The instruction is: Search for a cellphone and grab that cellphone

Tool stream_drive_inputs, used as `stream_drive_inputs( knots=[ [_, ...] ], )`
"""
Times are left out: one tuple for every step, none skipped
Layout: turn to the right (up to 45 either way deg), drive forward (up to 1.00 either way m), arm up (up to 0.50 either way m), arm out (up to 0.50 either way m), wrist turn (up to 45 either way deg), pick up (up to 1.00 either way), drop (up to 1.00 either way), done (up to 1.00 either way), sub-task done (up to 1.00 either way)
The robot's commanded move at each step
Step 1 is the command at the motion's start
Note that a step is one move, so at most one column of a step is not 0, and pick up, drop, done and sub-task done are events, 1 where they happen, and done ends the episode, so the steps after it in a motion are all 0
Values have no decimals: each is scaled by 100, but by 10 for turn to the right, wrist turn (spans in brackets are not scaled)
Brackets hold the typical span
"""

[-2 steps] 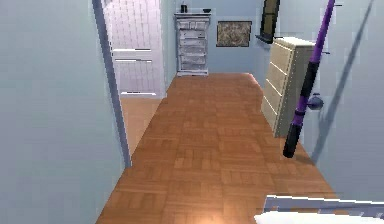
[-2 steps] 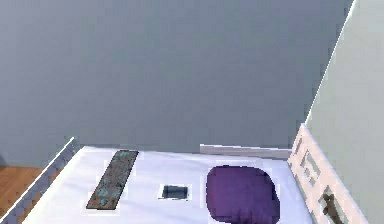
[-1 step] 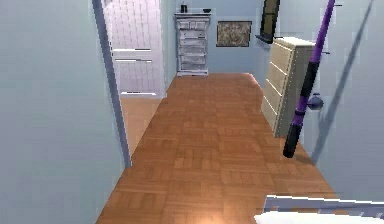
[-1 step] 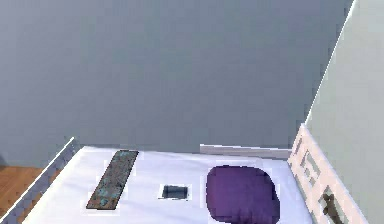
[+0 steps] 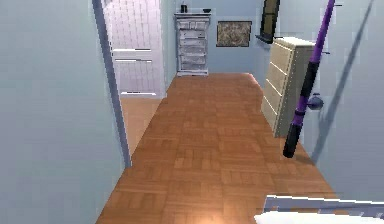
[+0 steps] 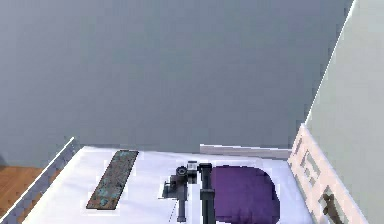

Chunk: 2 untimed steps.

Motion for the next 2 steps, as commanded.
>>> stream_drive_inputs(
  knots=[
    [0, 0, 0, 0, 450, 0, 0, 0, 0],
    [0, 0, 0, 0, 450, 0, 0, 0, 0]
  ],
)
